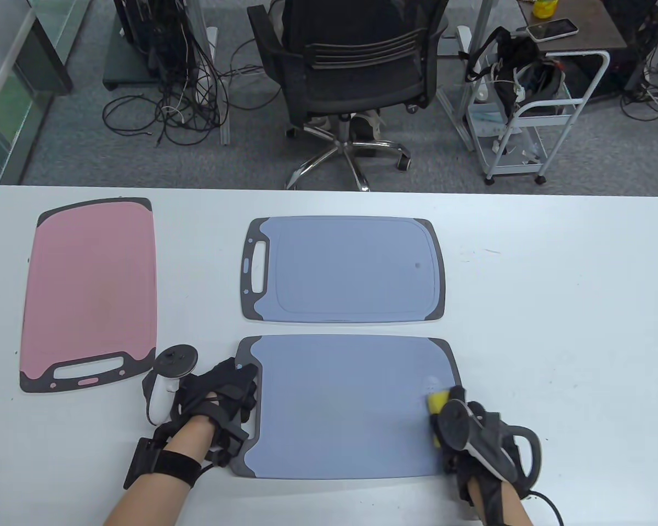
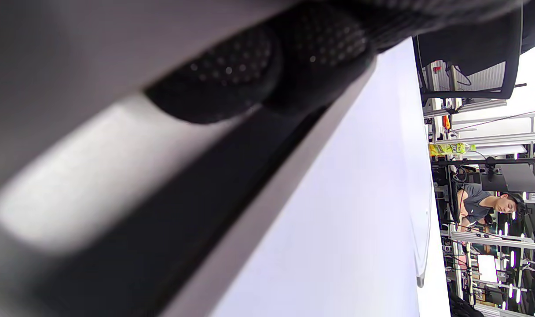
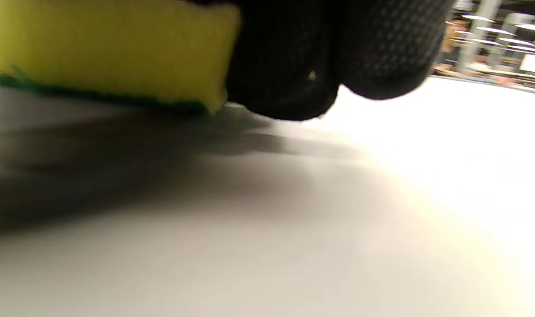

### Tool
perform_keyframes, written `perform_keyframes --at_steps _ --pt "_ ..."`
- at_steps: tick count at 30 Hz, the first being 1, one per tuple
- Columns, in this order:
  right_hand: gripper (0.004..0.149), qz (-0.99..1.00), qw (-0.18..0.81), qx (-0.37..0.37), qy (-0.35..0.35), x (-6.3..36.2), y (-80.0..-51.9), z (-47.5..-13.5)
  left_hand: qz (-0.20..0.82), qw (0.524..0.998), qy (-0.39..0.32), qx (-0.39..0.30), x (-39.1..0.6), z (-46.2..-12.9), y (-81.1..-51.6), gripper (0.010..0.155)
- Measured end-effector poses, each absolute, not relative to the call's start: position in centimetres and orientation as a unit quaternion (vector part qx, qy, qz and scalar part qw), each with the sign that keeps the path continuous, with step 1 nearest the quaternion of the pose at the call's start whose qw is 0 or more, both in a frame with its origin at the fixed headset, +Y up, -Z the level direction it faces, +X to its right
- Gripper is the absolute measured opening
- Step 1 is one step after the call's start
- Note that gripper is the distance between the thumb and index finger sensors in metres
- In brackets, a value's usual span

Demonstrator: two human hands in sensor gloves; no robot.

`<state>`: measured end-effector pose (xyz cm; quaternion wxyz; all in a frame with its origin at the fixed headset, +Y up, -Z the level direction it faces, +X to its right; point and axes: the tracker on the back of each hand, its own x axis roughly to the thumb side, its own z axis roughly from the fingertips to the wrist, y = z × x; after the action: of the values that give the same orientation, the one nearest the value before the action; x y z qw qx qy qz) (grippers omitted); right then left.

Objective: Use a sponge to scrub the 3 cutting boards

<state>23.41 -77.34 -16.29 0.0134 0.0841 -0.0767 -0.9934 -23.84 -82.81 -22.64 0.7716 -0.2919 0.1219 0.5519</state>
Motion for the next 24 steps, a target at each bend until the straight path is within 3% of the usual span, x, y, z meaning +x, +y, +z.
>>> perform_keyframes --at_steps 4,8,11,15,17,19,24 --pt "0.071 -0.999 0.028 0.0 -0.042 19.5 -77.1 -16.9 0.554 0.771 0.126 -0.288 -23.5 -22.5 -82.8 0.053" --pt "0.072 -0.988 0.005 -0.151 -0.043 8.1 -76.4 -17.5 0.557 0.768 0.13 -0.287 -23.5 -22.4 -82.9 0.052" --pt "0.072 -0.963 0.041 -0.266 -0.022 -0.9 -76.0 -16.3 0.56 0.766 0.132 -0.287 -23.5 -22.4 -82.9 0.052" --pt "0.072 -0.944 0.045 -0.326 -0.011 -5.5 -75.8 -15.3 0.564 0.762 0.134 -0.288 -23.6 -22.4 -82.8 0.052" --pt "0.071 -0.951 0.058 -0.304 -0.023 -3.6 -75.6 -15.8 0.569 0.756 0.136 -0.292 -23.6 -22.4 -82.9 0.052" --pt "0.071 -0.967 0.075 -0.242 -0.031 0.9 -75.8 -16.7 0.572 0.754 0.138 -0.292 -23.7 -22.5 -82.9 0.052" --pt "0.07 -0.998 -0.004 -0.009 -0.054 17.7 -77.2 -16.6 0.568 0.759 0.136 -0.288 -23.6 -22.5 -82.9 0.052"
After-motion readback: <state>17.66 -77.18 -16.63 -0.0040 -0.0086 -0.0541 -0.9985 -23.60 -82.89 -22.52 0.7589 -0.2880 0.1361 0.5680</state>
